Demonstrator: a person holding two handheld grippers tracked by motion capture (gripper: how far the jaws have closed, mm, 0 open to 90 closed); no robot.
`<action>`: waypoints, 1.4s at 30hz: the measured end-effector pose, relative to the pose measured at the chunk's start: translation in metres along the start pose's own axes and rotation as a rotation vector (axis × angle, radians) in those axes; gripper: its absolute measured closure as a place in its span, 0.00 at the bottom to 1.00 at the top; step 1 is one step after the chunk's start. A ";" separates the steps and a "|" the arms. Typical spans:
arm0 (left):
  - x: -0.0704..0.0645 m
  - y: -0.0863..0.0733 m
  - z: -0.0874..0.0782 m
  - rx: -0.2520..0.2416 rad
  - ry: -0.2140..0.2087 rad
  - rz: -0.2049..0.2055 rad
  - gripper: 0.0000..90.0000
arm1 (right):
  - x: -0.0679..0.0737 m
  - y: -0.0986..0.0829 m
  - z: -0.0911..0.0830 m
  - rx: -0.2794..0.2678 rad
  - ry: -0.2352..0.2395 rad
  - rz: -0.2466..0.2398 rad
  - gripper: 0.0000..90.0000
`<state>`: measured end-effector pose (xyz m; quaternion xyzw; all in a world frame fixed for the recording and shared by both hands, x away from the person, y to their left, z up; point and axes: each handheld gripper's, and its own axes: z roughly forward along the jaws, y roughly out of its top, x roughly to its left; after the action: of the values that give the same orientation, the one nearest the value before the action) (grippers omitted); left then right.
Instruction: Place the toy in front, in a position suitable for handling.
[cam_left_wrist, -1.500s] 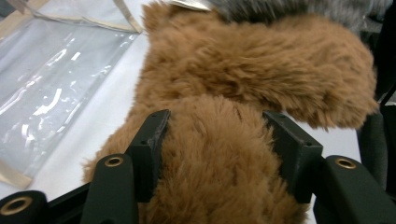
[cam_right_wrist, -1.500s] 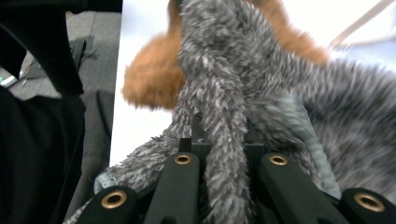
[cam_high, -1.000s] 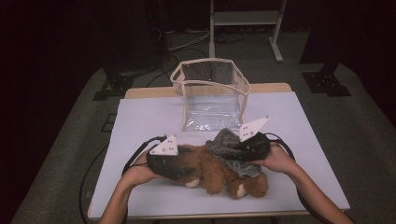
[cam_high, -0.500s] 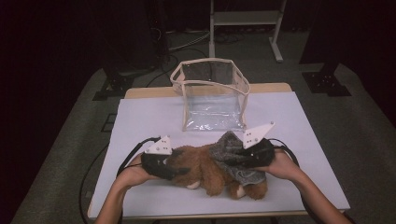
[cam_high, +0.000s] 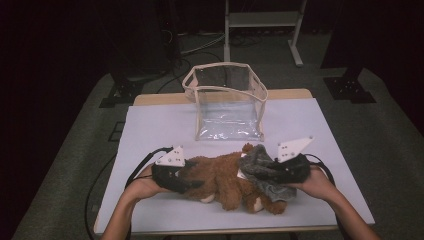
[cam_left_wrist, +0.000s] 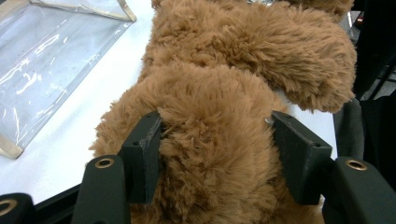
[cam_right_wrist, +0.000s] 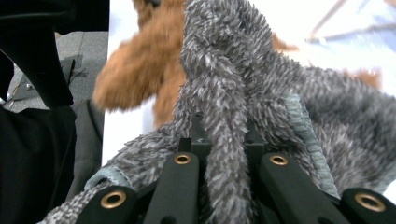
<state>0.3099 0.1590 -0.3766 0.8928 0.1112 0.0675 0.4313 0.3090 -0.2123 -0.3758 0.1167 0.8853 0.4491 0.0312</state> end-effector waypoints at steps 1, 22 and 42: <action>0.000 0.000 0.000 0.000 0.000 0.004 0.43 | 0.002 -0.007 -0.004 -0.001 -0.007 0.015 0.90; 0.003 0.008 0.008 0.019 -0.017 0.031 0.43 | -0.006 0.007 0.000 -0.044 -0.016 0.017 0.90; 0.002 0.010 0.014 0.014 -0.027 0.044 0.44 | -0.010 0.066 0.049 0.039 0.036 -0.118 0.90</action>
<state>0.3158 0.1433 -0.3776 0.8987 0.0863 0.0643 0.4251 0.3379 -0.1385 -0.3519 0.0567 0.8997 0.4311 0.0392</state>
